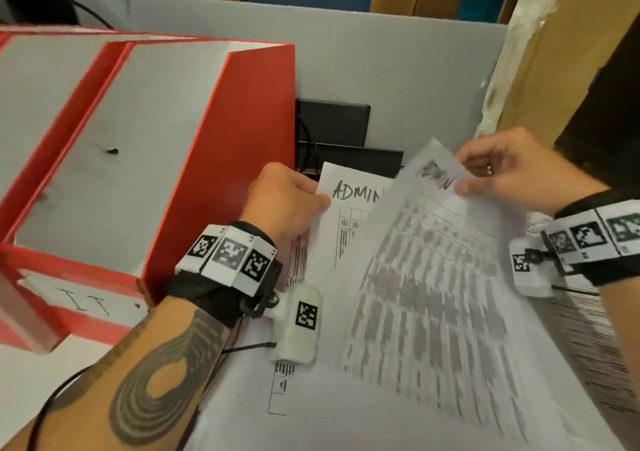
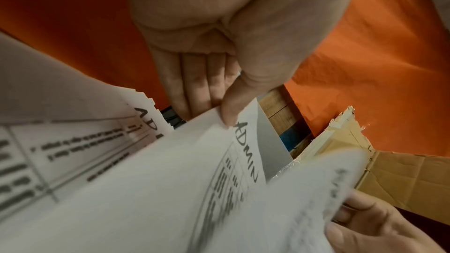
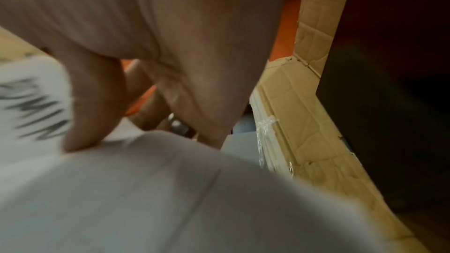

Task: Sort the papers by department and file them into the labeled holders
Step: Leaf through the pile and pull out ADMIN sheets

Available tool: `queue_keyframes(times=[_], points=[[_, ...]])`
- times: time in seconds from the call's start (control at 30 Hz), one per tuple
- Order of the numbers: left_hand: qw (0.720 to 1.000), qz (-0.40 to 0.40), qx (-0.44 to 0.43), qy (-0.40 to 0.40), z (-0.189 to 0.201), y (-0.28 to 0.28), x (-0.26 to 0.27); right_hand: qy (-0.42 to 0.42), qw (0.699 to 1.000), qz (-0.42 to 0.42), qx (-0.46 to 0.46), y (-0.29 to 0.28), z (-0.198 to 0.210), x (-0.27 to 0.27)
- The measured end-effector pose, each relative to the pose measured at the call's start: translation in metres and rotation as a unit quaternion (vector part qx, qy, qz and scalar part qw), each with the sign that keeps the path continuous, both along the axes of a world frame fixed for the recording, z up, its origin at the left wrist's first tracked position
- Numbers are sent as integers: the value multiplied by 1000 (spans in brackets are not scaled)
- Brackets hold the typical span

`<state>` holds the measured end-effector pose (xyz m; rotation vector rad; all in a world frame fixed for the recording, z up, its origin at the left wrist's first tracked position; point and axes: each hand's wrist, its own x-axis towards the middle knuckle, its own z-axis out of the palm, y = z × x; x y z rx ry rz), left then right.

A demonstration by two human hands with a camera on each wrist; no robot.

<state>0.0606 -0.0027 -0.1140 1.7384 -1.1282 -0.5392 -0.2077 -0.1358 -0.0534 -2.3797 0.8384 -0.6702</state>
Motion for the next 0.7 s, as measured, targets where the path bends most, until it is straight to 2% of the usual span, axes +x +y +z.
queue_keyframes(times=[0.1, 0.2, 0.3, 0.4, 0.47, 0.6, 0.67, 0.7], points=[[1000, 8, -27, 3, 0, -1, 0, 84, 995, 39, 19, 8, 9, 2], [999, -32, 4, -4, 3, 2, -5, 163, 986, 34, 6, 8, 0, 14], [996, -84, 23, -26, 2, 2, -12, 157, 985, -12, -63, 3, -14, 30], [991, -125, 30, 33, 2, 2, -17, 147, 983, -49, -96, 0, -24, 39], [984, -173, 25, 43, 2, 5, -20, 124, 989, -37, -73, -1, -29, 41], [967, -235, 73, -67, 9, 8, -17, 47, 997, 34, 55, 6, -26, 37], [962, -262, 77, -27, 21, 13, -15, 84, 991, 68, 81, 8, -17, 28], [968, -243, 66, 16, 30, 16, -16, 98, 989, 80, 82, 7, -11, 22]])
